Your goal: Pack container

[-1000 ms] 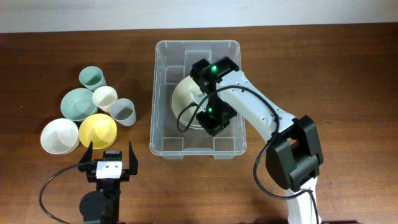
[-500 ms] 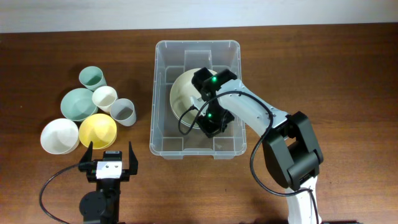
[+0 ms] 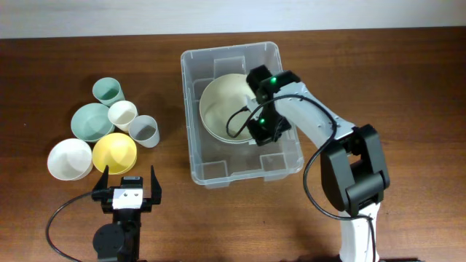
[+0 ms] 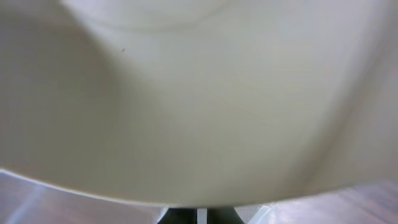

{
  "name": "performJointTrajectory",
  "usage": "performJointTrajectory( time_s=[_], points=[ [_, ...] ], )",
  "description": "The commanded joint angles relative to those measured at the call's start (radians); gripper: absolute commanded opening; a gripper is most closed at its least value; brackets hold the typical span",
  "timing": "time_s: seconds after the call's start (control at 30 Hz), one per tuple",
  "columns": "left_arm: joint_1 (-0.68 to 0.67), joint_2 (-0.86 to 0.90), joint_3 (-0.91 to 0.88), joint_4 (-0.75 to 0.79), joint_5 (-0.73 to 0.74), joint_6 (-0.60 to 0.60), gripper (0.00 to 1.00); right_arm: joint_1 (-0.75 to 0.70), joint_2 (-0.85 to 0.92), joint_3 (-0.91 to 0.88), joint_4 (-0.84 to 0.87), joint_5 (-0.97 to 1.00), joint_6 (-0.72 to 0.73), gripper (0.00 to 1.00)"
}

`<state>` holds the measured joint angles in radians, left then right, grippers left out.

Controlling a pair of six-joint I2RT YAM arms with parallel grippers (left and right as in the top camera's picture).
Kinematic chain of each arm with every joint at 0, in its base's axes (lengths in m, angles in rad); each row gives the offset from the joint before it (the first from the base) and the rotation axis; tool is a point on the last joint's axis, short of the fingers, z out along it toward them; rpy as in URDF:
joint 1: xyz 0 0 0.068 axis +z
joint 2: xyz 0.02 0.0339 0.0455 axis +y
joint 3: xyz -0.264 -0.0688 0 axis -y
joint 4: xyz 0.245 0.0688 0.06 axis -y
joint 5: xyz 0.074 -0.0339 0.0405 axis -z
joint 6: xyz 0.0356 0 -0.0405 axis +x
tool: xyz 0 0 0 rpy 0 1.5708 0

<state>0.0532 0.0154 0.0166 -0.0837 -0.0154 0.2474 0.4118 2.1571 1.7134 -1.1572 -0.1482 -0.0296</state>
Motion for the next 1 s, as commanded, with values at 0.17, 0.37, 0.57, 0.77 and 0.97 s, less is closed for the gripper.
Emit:
performJointTrajectory(
  time_s=[0.17,0.37,0.57,0.77,0.97],
  points=[
    [-0.003,-0.008,-0.007,0.002,-0.006,0.016,0.99,0.007,0.008,0.048,0.040,0.021,0.012,0.04],
    [-0.003,-0.008,-0.007,0.002,-0.006,0.016,1.00,0.040,0.007,0.051,0.038,-0.048,0.011,0.04],
    [-0.003,-0.008,-0.007,0.002,-0.006,0.016,0.99,0.091,0.007,0.051,0.106,-0.054,0.011,0.04],
    [-0.003,-0.008,-0.007,0.002,-0.006,0.016,0.99,0.125,0.007,0.051,0.218,-0.047,0.011,0.04],
    [-0.003,-0.008,-0.007,0.002,-0.006,0.016,0.99,0.124,0.007,0.062,0.292,0.024,0.011,0.04]
  ],
)
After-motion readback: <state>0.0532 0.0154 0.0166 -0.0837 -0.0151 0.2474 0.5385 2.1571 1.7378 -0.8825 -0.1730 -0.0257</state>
